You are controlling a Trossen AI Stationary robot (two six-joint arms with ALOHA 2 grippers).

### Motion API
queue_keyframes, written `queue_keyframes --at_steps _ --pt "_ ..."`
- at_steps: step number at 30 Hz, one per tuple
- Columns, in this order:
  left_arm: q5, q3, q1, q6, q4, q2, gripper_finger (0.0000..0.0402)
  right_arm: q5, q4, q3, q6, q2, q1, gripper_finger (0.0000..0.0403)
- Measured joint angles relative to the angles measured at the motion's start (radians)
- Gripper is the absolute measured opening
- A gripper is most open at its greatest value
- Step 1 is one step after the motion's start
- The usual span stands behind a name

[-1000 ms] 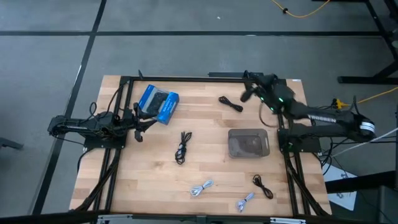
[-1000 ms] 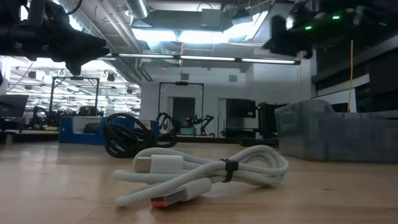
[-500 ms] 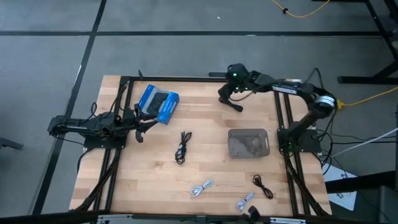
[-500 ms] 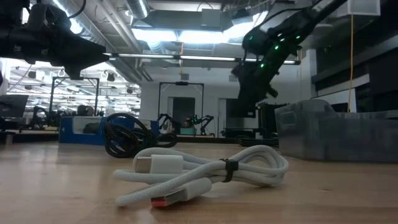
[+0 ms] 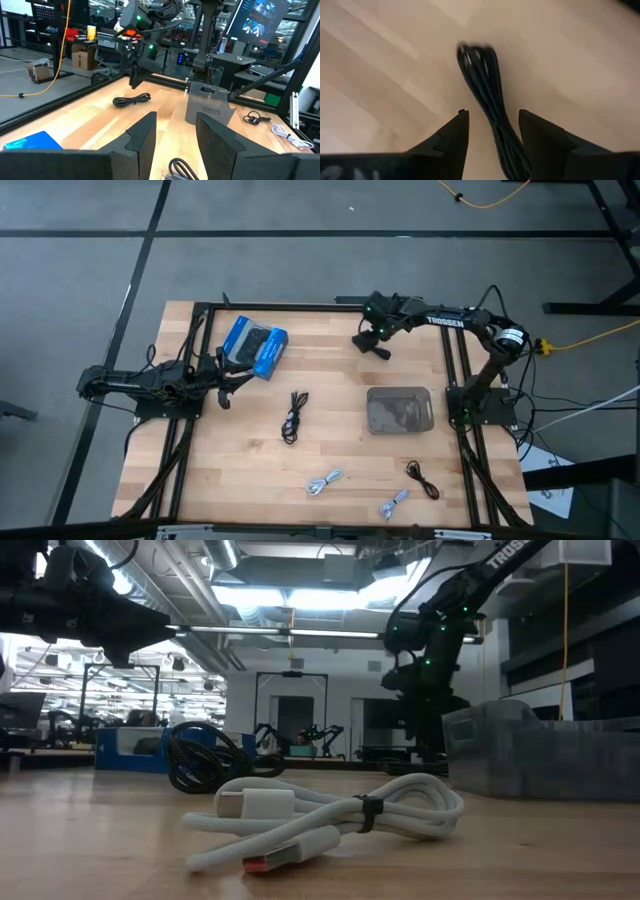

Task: Pick and place USB-C Cables
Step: Put the top black charger cable into the black bin

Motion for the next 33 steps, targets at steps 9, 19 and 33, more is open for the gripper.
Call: queue_keyframes --at_steps 9,19,33 --pt "0.0 0.0 0.0 0.001 0.0 0.0 0.0131 0.034 0.034 0.0 -0.105 0.0 0.0 0.0177" --pt "0.0 0.0 0.0 0.003 0.0 0.0 0.0131 0.028 0.052 0.0 -0.402 0.019 0.006 0.0177" --pt "0.0 0.0 0.0 -0.003 -0.001 0.0 0.0131 0.001 0.042 -0.002 -0.327 0.121 0.008 0.0177"
